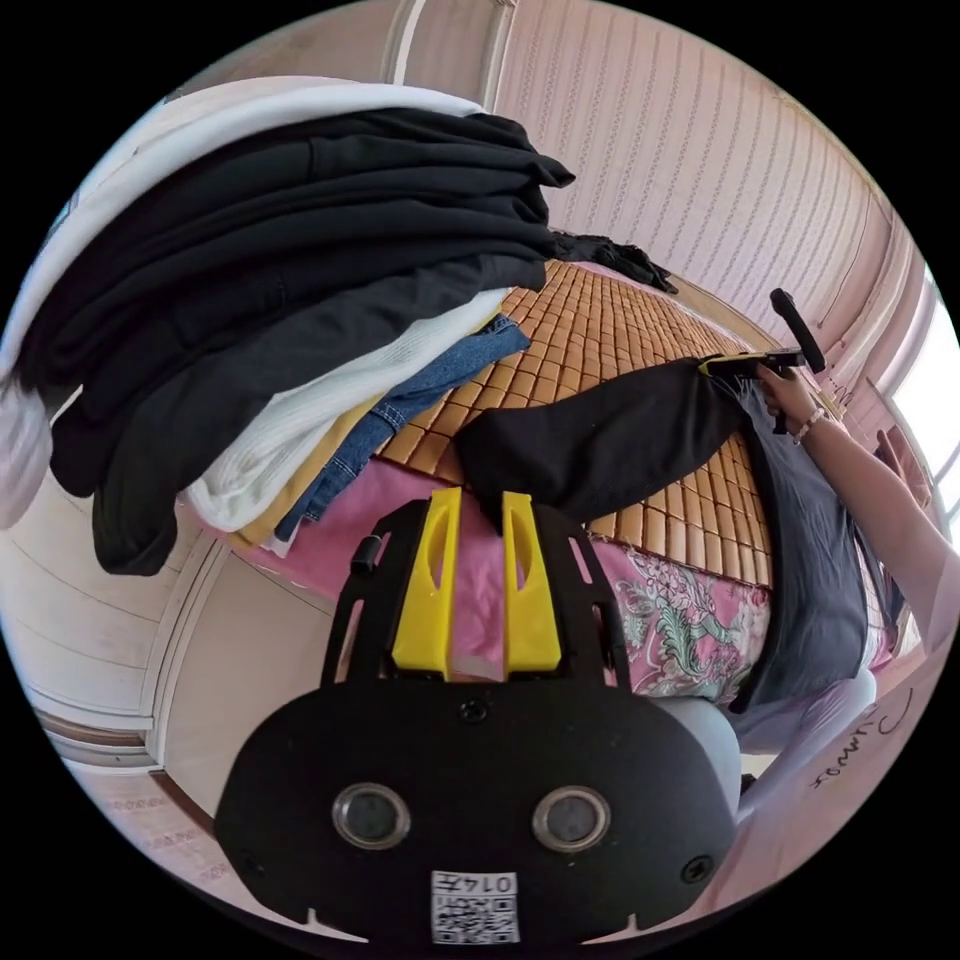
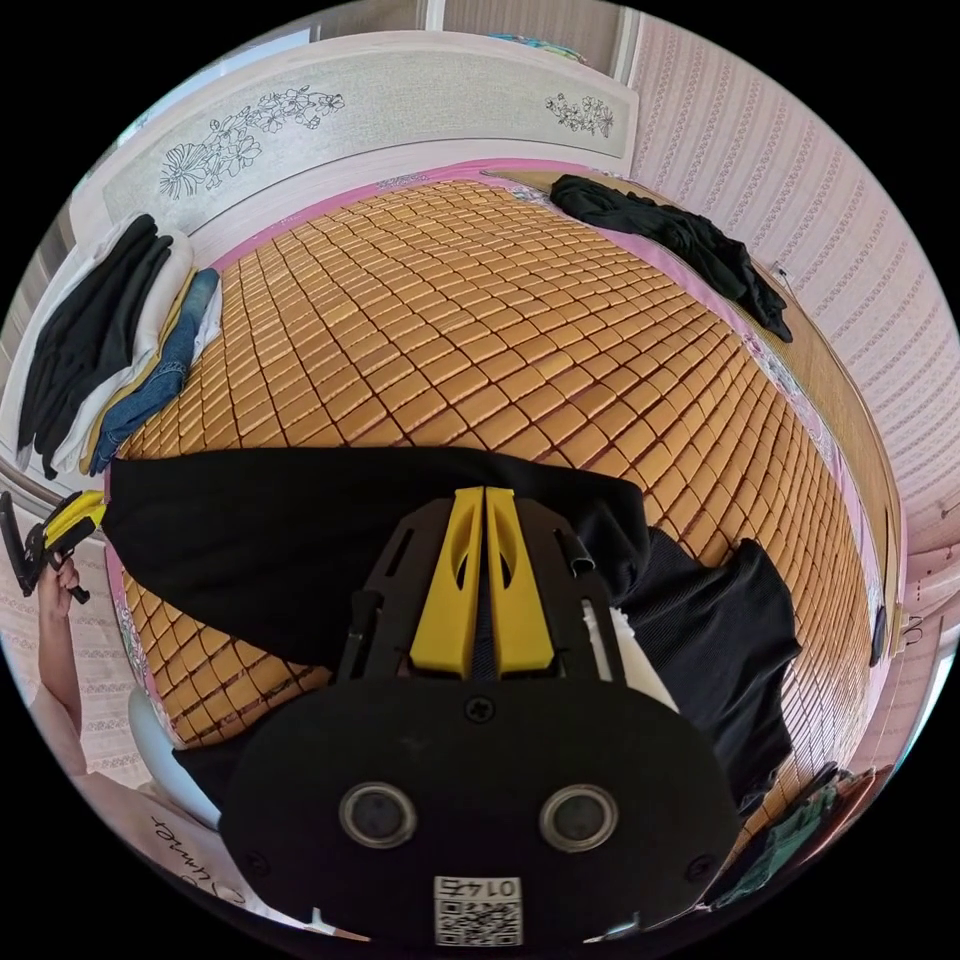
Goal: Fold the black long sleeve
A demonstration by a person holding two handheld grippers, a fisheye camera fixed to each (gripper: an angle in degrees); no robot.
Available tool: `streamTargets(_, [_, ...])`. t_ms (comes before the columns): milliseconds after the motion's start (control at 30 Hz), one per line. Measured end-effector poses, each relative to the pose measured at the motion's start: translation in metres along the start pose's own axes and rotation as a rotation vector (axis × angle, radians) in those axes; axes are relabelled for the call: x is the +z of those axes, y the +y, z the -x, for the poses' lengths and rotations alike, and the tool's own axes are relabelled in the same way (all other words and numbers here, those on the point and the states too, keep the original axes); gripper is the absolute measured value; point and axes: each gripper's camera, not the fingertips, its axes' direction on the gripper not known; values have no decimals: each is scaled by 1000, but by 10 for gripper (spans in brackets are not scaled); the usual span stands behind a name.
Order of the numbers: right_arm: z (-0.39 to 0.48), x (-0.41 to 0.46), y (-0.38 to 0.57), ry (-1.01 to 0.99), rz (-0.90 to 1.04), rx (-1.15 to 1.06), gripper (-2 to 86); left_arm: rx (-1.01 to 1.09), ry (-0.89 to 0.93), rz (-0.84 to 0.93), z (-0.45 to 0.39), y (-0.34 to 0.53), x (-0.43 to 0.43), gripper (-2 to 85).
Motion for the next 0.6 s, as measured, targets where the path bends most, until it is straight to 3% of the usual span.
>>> streamTargets(100, [4, 0, 1, 13, 9, -9, -2, -1, 56, 33, 2, 3, 14, 76])
streamTargets(167, [7, -1, 1, 23, 13, -15, -2, 8, 144, -19, 4, 10, 8, 8])
streamTargets(267, [10, -3, 3, 30, 19, -20, -2, 1, 49, -142, 0, 28, -24, -1])
streamTargets(600, [17, -10, 15, 33, 23, -37, 10, -38, 13, -121, 7, 45, -43, 58])
